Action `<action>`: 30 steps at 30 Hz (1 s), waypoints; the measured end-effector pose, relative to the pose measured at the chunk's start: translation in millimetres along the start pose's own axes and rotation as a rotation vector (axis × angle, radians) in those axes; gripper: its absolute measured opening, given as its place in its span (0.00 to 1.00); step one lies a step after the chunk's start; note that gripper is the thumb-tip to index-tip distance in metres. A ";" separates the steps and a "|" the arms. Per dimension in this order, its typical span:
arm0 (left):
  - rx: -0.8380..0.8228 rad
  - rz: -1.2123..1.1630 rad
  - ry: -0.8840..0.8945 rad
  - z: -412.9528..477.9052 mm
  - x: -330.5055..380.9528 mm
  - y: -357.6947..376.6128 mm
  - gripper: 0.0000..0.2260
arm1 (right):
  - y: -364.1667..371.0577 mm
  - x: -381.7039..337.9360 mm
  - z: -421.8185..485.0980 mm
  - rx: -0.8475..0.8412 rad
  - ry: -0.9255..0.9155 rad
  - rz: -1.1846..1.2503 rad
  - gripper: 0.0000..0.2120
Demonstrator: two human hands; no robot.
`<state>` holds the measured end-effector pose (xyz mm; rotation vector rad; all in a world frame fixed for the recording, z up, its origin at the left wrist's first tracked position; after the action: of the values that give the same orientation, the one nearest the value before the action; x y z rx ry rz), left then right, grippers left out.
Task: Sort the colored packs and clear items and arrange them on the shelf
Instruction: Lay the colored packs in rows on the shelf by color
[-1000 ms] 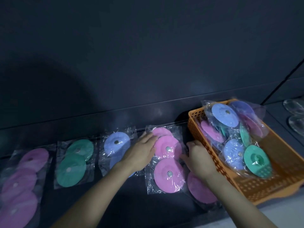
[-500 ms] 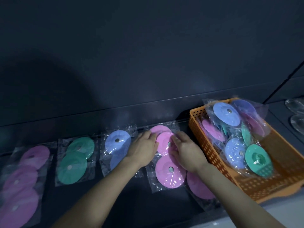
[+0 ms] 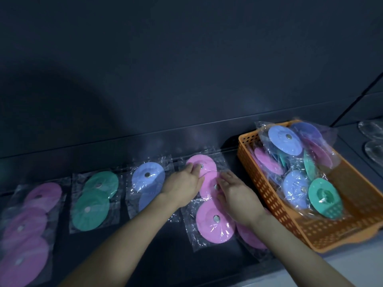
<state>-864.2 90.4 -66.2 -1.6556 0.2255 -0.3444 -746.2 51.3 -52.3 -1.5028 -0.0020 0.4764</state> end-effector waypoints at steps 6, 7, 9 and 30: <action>0.024 0.055 -0.051 5.8 -3.0 -0.6 0.23 | 4.0 3.6 2.1 -0.029 0.083 0.070 0.22; 0.025 0.057 -0.050 7.5 -4.3 -1.5 0.23 | 3.0 2.6 4.2 -0.027 0.090 0.070 0.22; 0.018 0.040 -0.042 8.3 -6.6 -1.5 0.22 | 0.7 1.0 7.6 -0.030 0.097 0.064 0.21; 0.112 -0.656 -0.230 -58.8 -17.6 5.7 0.12 | -19.4 14.2 -76.5 0.103 0.176 0.114 0.15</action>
<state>-901.1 41.1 -68.3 -1.6076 -0.5151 -0.6375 -705.2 -17.3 -44.4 -1.4443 0.2437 0.4270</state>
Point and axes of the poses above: each hand's wrist, its own z-axis towards the middle knuckle, its own y-axis out of the palm, x = y × z, the point moved 8 cm from there along z, towards the middle knuckle, and after that the axes turned 9 degrees about x, right-handed, at the moved point
